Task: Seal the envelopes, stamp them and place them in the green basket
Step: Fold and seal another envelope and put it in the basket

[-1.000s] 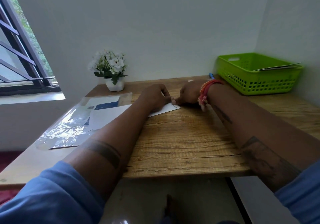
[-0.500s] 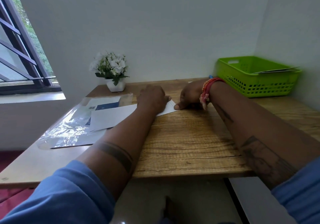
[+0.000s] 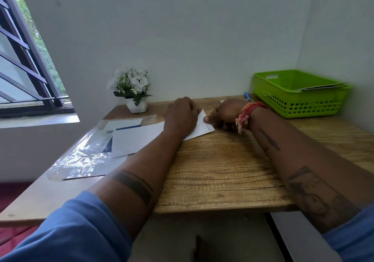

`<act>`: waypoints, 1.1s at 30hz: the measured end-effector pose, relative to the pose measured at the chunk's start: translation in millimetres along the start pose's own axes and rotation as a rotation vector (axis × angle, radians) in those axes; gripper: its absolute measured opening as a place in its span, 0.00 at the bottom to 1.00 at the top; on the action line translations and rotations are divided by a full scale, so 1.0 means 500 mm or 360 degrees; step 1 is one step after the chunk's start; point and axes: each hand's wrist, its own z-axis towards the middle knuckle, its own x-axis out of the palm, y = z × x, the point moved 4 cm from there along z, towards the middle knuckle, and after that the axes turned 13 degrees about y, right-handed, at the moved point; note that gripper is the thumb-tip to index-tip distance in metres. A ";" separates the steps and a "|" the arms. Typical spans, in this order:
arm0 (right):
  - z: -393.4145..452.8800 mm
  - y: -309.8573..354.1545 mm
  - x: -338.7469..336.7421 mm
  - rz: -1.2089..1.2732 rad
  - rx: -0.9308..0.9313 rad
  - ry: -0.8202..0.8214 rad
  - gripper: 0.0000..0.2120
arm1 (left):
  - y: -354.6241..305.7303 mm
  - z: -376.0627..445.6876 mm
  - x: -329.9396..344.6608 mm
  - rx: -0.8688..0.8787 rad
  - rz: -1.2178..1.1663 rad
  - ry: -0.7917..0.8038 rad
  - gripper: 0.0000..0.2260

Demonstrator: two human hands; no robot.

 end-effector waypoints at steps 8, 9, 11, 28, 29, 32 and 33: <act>-0.066 0.010 -0.020 0.0592 -0.0296 -0.0573 0.08 | -0.096 -0.080 -0.087 0.0164 -0.0030 -0.0438 0.05; -0.082 0.018 -0.027 0.0561 -0.0368 -0.0779 0.08 | -0.114 -0.084 -0.097 0.0121 -0.0209 -0.0372 0.07; -0.124 0.042 -0.036 0.0402 -0.0457 -0.1187 0.10 | -0.156 -0.095 -0.119 0.0045 -0.0482 -0.0282 0.12; -0.192 0.056 0.069 -0.0672 -0.0595 -0.0851 0.27 | -0.084 -0.175 -0.166 -0.0707 -0.1622 0.0219 0.04; -0.181 0.032 0.082 -0.0702 -0.0493 -0.0710 0.28 | -0.064 -0.181 -0.154 -0.0754 -0.1601 0.0260 0.05; -0.156 -0.020 0.109 -0.0645 -0.0260 -0.0288 0.29 | -0.013 -0.180 -0.130 -0.0765 -0.1198 0.0261 0.05; -0.152 -0.025 0.113 -0.0616 -0.0220 -0.0211 0.29 | -0.003 -0.176 -0.127 -0.0718 -0.0874 0.0260 0.05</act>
